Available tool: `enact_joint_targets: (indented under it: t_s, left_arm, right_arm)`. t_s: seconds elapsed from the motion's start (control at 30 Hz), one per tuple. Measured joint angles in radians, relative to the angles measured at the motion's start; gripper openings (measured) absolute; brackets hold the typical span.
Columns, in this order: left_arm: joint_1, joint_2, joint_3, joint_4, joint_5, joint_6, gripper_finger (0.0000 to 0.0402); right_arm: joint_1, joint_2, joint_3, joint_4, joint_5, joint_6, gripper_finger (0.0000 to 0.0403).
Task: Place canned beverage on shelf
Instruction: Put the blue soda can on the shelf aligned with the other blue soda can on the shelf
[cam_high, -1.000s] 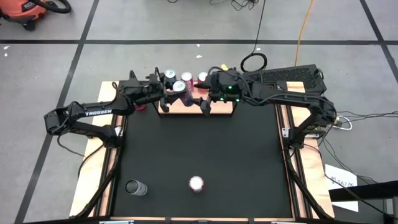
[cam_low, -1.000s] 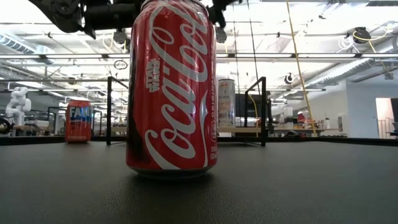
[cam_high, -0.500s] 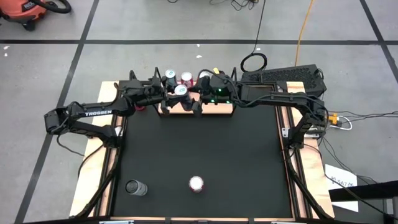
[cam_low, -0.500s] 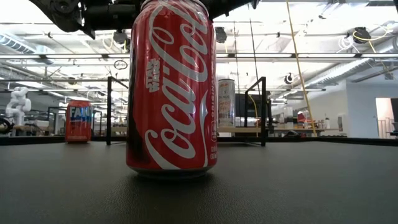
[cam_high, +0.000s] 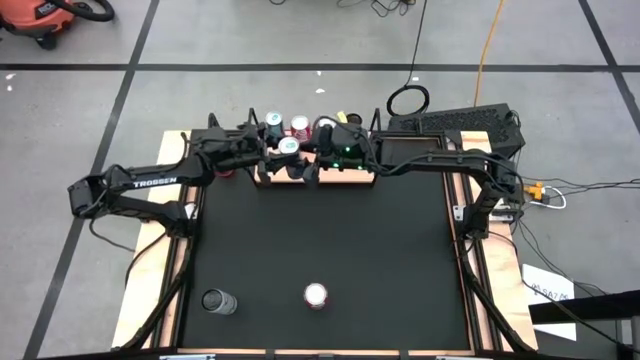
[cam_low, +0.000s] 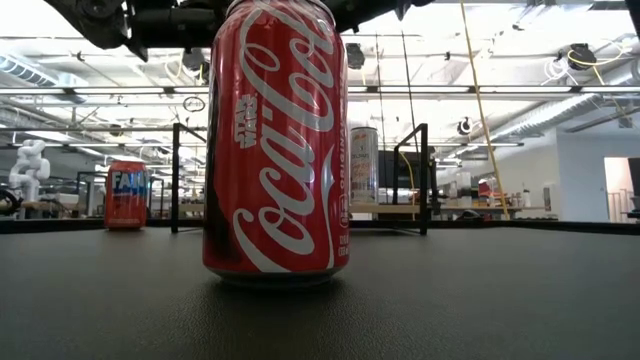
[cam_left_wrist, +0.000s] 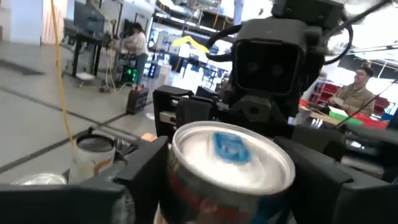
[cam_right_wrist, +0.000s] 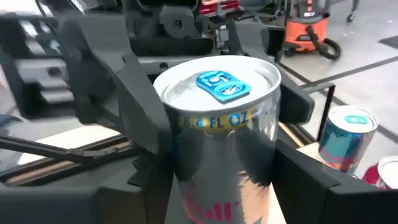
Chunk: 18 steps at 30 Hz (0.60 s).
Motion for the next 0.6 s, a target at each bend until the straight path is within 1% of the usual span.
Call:
enact_joint_targets:
  t_s: [0.1,0.17,0.27,0.33,0.5,0.6]
  left_arm:
    - [0.03,-0.059,0.001,-0.098,0.019,0.025,0.0307]
    - [0.05,-0.11,0.002,-0.175,0.021,0.068,0.0321]
    - [0.079,-0.19,0.003,-0.289,0.02,0.126,0.0329]
    - [0.095,-0.242,0.003,-0.344,-0.01,0.143,0.0331]
    - [0.11,-0.336,0.003,-0.464,-0.059,0.16,0.0332]
    - [0.11,-0.37,0.003,-0.52,-0.07,0.16,0.0333]
  right_arm:
    - [-0.001,0.009,-0.002,0.01,0.011,-0.018,0.0212]
    - [-0.003,0.024,-0.002,0.033,0.018,-0.03,0.0212]
    - [-0.004,0.058,-0.002,0.062,0.017,-0.037,0.0212]
    - [-0.003,0.095,-0.002,0.097,0.002,-0.054,0.0212]
    - [-0.021,0.192,-0.002,0.217,-0.147,-0.079,0.0219]
    - [-0.041,0.248,-0.002,0.281,-0.176,-0.089,0.0219]
